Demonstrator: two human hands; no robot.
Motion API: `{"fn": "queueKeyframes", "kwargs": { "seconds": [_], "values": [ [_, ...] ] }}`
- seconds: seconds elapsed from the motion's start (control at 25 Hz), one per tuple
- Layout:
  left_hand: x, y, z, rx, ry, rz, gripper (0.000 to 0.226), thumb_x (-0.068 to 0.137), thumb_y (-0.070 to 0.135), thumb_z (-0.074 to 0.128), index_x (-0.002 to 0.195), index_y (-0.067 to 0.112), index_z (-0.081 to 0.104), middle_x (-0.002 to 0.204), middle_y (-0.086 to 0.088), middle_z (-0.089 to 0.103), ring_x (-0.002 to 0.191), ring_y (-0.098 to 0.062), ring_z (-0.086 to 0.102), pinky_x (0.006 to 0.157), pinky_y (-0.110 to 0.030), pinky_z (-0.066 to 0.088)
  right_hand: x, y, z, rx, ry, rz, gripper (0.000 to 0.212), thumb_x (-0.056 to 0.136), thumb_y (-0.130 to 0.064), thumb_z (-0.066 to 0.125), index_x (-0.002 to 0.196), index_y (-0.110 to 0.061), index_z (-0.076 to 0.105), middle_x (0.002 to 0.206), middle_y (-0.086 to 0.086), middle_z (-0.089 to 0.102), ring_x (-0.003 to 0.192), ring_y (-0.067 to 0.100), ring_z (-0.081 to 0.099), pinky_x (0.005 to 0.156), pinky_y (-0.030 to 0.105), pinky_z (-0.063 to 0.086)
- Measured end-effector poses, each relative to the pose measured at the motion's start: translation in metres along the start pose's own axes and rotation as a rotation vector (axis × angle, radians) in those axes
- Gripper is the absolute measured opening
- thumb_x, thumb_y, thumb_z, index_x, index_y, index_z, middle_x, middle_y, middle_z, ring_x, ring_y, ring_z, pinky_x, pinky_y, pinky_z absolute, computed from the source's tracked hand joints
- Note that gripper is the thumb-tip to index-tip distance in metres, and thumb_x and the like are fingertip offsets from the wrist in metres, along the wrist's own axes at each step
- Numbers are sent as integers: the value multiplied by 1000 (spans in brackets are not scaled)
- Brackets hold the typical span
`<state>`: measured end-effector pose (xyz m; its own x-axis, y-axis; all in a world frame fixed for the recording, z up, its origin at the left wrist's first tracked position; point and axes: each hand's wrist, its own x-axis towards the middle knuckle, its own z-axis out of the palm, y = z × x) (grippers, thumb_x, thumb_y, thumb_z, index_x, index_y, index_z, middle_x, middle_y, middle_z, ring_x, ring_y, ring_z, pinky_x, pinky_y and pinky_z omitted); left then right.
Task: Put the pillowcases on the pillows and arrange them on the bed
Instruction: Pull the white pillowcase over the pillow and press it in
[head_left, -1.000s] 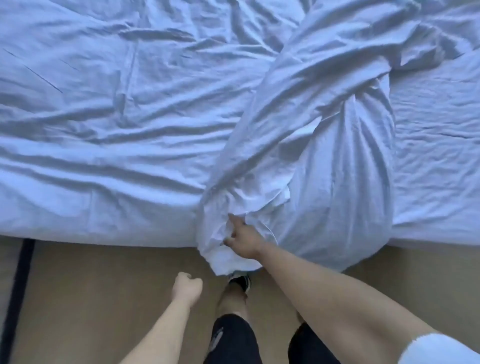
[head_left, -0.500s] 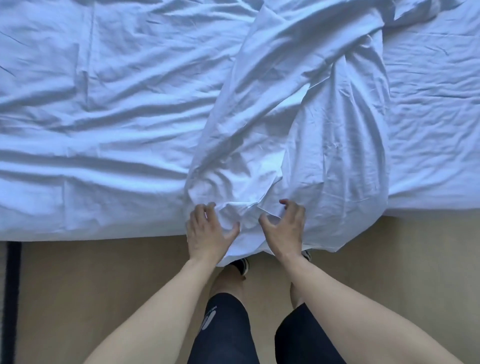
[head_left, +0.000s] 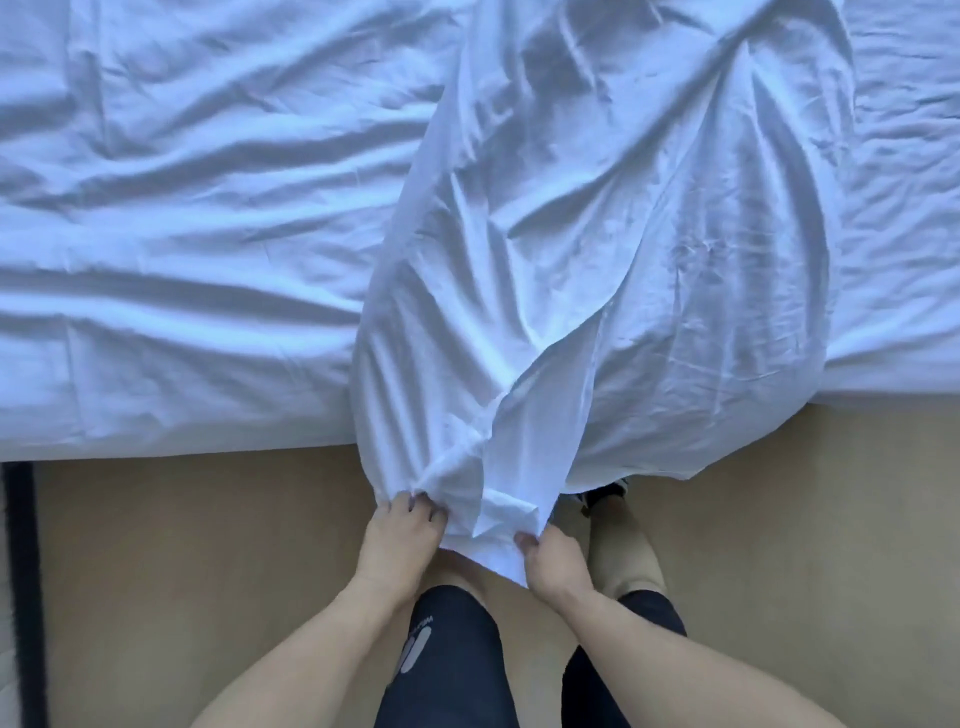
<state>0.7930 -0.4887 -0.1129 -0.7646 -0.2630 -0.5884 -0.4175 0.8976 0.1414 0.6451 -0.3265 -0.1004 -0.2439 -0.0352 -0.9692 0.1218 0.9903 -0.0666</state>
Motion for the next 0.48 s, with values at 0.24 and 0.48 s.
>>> {"fn": "queueKeyframes", "kwargs": {
  "seconds": [0.24, 0.48],
  "values": [
    [5, 17, 3, -210, -629, -324, 11, 87, 14, 48, 88, 19, 57, 101, -2, 64, 98, -25, 60, 81, -27, 39, 64, -46, -56, -238, -35, -90, 14, 94, -16, 55, 80, -14, 59, 86, 7, 59, 85, 25, 53, 65, 29, 38],
    [19, 27, -72, -425, -401, -362, 20, 86, 30, 50, 74, 15, 51, 76, -2, 59, 71, -23, 57, 59, -31, 43, 50, -62, -129, 89, 14, -161, 24, 84, -16, 55, 79, 3, 68, 78, 14, 73, 71, 26, 64, 62, 33, 50]
  ]
}}
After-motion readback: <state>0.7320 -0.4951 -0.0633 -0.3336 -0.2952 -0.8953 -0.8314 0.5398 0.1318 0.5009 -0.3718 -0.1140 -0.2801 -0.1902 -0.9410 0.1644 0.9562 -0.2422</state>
